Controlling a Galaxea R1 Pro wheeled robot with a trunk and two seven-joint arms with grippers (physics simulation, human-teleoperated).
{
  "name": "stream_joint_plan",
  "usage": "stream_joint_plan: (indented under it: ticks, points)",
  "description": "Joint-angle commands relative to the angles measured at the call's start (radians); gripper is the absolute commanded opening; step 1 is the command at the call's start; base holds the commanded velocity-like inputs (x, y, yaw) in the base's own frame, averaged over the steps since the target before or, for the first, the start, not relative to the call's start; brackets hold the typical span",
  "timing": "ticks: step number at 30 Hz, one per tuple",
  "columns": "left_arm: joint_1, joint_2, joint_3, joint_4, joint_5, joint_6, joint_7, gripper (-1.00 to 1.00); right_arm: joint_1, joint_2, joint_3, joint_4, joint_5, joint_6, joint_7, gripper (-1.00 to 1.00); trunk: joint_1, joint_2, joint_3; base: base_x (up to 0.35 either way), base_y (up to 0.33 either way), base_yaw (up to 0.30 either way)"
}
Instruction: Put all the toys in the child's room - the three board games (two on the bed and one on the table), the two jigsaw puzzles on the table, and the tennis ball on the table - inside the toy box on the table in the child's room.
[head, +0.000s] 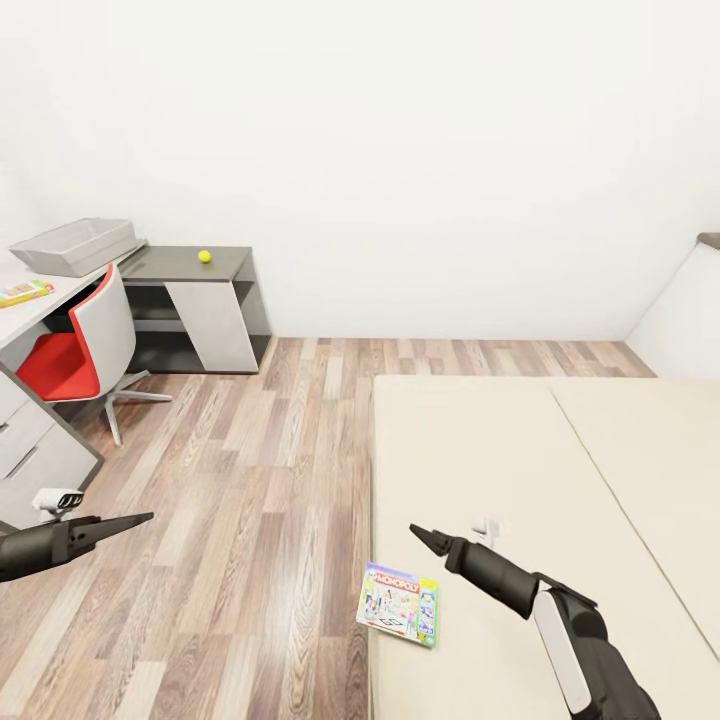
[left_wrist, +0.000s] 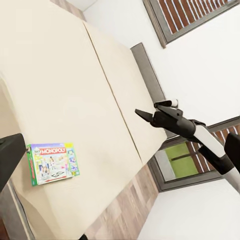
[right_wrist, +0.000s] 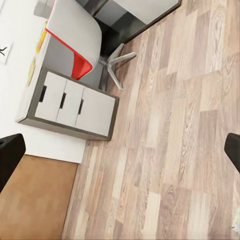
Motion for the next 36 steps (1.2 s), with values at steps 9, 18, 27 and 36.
stream_joint_plan:
  ticks: [9,18,27,36]
  points:
    - [-0.001,0.001,0.001,0.000,0.000,0.010,-0.004,1.00,-0.035,0.001,0.000,-0.003,-0.001,0.058,-0.048,1.00,0.001,-0.002,-0.002,0.000,0.000,0.000]
    - [-0.001,0.001,0.002,0.000,0.000,0.009,-0.004,1.00,-0.086,0.001,0.002,-0.004,-0.004,0.108,-0.099,1.00,0.001,-0.002,-0.002,0.000,0.000,0.000]
    - [-0.001,0.001,0.003,0.000,0.000,0.009,-0.004,1.00,-0.149,0.006,0.006,0.004,-0.005,0.209,-0.297,1.00,0.001,-0.002,-0.002,0.000,0.000,0.000]
    - [-0.001,0.001,0.003,0.000,0.000,0.009,-0.004,1.00,-0.195,0.007,0.007,0.013,-0.009,0.247,-0.405,1.00,0.001,-0.002,-0.002,0.000,0.000,0.000]
